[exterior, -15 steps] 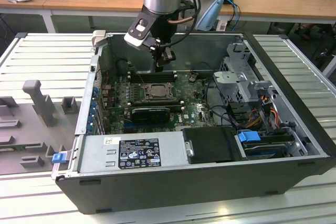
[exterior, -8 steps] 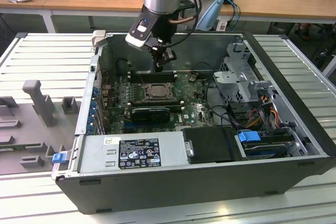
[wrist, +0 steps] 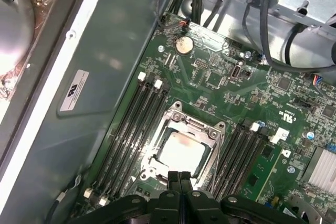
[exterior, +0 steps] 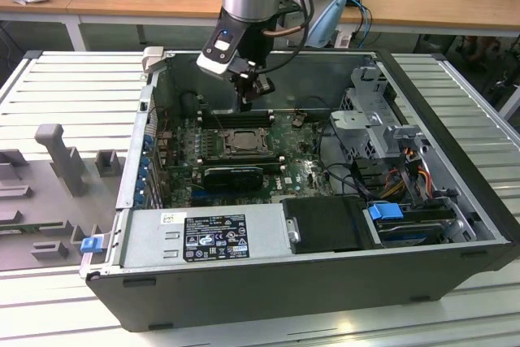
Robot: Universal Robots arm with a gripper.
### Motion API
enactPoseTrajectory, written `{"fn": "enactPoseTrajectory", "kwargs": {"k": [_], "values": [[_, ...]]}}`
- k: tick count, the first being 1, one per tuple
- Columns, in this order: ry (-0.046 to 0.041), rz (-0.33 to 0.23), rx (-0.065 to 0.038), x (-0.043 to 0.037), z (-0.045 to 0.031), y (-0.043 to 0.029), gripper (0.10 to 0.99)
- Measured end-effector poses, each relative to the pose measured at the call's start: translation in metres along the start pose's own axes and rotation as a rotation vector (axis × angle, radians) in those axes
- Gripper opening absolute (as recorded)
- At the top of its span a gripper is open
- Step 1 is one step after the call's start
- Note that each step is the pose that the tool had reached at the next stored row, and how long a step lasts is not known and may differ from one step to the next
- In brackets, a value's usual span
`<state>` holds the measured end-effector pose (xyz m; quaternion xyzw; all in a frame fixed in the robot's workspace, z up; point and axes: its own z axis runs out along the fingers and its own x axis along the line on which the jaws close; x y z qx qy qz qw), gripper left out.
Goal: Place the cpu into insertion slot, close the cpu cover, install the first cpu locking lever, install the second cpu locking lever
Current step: 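Install the first cpu locking lever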
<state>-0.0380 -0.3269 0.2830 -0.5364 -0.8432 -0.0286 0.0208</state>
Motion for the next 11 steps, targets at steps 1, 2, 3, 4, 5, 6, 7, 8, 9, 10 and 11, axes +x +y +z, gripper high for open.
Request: {"fn": "enactPoseTrajectory", "kwargs": {"k": [1, 2, 3, 4, 5, 6, 7, 8, 9, 10, 11], "values": [[0.0002, -0.007, 0.000, 0.0000, 0.0000, 0.0000, 0.106], [0.0003, -0.013, 0.001, 0.0000, 0.0000, 0.0000, 0.106], [0.0006, -0.022, 0.001, 0.0000, 0.0000, 0.0000, 0.106], [0.0007, -0.027, 0.002, 0.0000, 0.0000, 0.0000, 0.106], [0.0009, -0.037, 0.002, 0.0000, 0.0000, 0.0000, 0.106], [0.0013, -0.049, 0.003, 0.0000, 0.0000, 0.0000, 0.106], [0.0015, -0.057, 0.004, 0.0000, 0.0000, 0.0000, 0.106], [0.0019, -0.073, 0.005, 0.0000, 0.0000, 0.0000, 0.106], [0.0025, -0.096, 0.006, 0.0000, 0.0000, 0.0000, 0.106], [0.0033, -0.127, 0.008, 0.0000, 0.0000, 0.0000, 0.106], [0.0038, -0.145, 0.009, 0.0000, 0.0000, 0.0000, 0.106]]}}
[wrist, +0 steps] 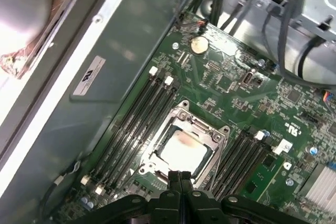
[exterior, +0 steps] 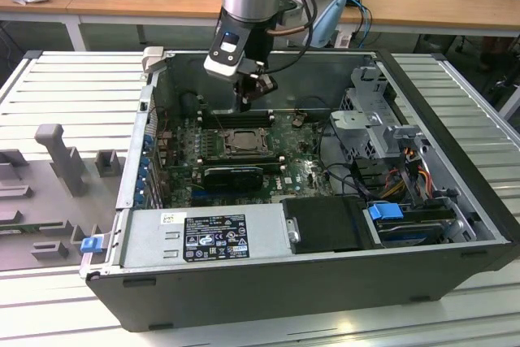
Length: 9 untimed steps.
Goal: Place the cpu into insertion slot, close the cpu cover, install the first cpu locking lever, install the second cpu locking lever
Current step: 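Install the first cpu locking lever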
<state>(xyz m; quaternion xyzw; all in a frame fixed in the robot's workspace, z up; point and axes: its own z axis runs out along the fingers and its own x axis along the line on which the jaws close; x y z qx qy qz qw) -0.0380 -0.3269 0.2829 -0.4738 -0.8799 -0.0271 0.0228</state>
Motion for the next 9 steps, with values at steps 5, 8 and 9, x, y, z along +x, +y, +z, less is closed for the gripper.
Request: {"fn": "enactPoseTrajectory", "kwargs": {"k": [5, 8, 9], "values": [[0.0011, -0.046, 0.003, -0.0002, 0.0000, -0.0001, 0.106], [0.0016, -0.067, 0.004, -0.0002, 0.0000, -0.0002, 0.106], [0.0020, -0.080, 0.005, -0.0002, 0.0000, -0.0002, 0.106]]}}
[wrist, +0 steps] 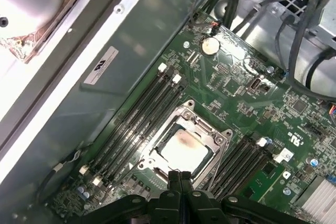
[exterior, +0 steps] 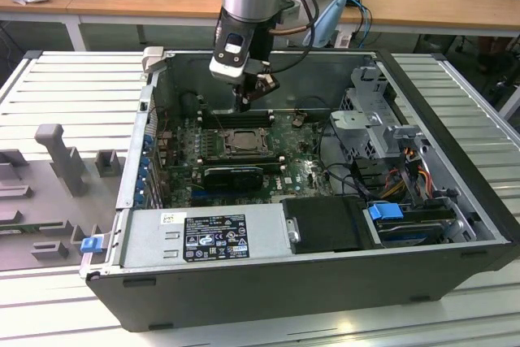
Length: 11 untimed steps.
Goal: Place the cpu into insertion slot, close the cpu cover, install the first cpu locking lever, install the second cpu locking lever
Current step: 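Install the first cpu locking lever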
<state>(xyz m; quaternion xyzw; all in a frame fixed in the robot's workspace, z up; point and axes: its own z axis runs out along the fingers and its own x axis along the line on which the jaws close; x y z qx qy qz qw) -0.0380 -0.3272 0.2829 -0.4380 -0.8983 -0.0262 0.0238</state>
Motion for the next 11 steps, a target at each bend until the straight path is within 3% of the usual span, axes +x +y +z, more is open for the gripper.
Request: {"fn": "enactPoseTrajectory", "kwargs": {"k": [11], "values": [[0.0010, -0.097, 0.005, -0.0005, -0.0001, -0.0006, 0.106]]}}
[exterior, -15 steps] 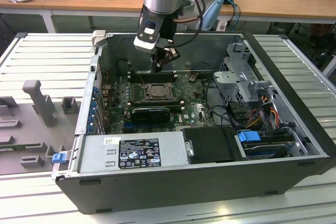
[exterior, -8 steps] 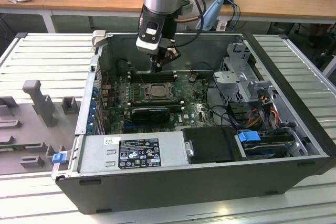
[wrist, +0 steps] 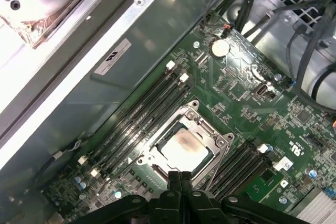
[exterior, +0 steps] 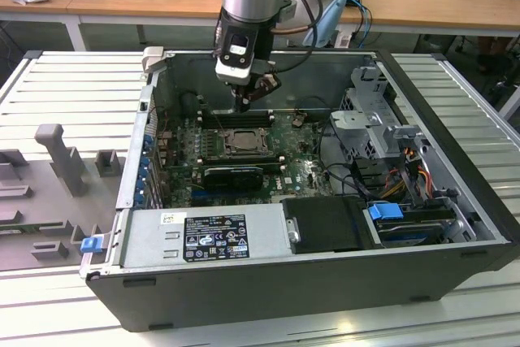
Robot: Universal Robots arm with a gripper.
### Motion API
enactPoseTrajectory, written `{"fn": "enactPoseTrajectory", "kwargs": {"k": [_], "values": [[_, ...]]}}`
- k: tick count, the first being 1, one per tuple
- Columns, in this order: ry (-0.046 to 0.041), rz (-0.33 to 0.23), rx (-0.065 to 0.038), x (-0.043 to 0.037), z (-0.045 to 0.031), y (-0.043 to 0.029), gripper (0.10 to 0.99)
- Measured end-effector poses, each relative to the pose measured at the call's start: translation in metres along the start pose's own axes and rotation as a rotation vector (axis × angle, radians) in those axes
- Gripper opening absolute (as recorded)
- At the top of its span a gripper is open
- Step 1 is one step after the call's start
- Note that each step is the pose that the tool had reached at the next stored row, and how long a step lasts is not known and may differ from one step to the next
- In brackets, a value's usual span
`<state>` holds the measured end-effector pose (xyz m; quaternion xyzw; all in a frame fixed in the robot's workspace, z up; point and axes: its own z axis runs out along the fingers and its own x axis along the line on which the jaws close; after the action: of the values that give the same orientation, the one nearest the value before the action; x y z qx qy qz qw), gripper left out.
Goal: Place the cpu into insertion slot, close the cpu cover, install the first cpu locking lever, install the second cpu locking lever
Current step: 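Install the first cpu locking lever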
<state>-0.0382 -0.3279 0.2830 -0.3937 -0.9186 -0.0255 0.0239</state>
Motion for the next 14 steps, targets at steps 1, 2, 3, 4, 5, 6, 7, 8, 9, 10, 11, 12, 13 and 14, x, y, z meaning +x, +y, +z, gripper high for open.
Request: {"fn": "enactPoseTrajectory", "kwargs": {"k": [1, 2, 3, 4, 5, 6, 7, 8, 9, 10, 11, 12, 13, 14], "values": [[0.0003, -0.023, 0.001, 0.0000, 0.0000, 0.0000, 0.106], [0.0007, -0.038, 0.002, 0.0000, 0.0000, 0.0000, 0.106], [0.0011, -0.052, 0.002, 0.0000, 0.0000, 0.0000, 0.106], [0.0014, -0.063, 0.003, 0.0000, 0.0000, 0.0000, 0.106], [0.0021, -0.082, 0.003, 0.0000, 0.0000, 0.0000, 0.106], [0.0027, -0.107, 0.004, 0.0000, 0.0000, 0.0000, 0.106], [0.0016, -0.129, 0.003, 0.0000, 0.0000, 0.0000, 0.106], [-0.0013, -0.139, 0.001, 0.0000, 0.0001, 0.0000, 0.106], [-0.0060, -0.148, -0.003, 0.0000, 0.0000, 0.0000, 0.106], [-0.0149, -0.160, -0.011, 0.0000, 0.0000, 0.0000, 0.106], [-0.0278, -0.173, -0.022, 0.0000, 0.0000, 0.0000, 0.106], [-0.0339, -0.180, -0.028, 0.0000, 0.0001, 0.0000, 0.106], [-0.0398, -0.194, -0.033, 0.0000, 0.0001, 0.0000, 0.106], [-0.0412, -0.206, -0.035, 0.0000, 0.0002, 0.0001, 0.106]]}}
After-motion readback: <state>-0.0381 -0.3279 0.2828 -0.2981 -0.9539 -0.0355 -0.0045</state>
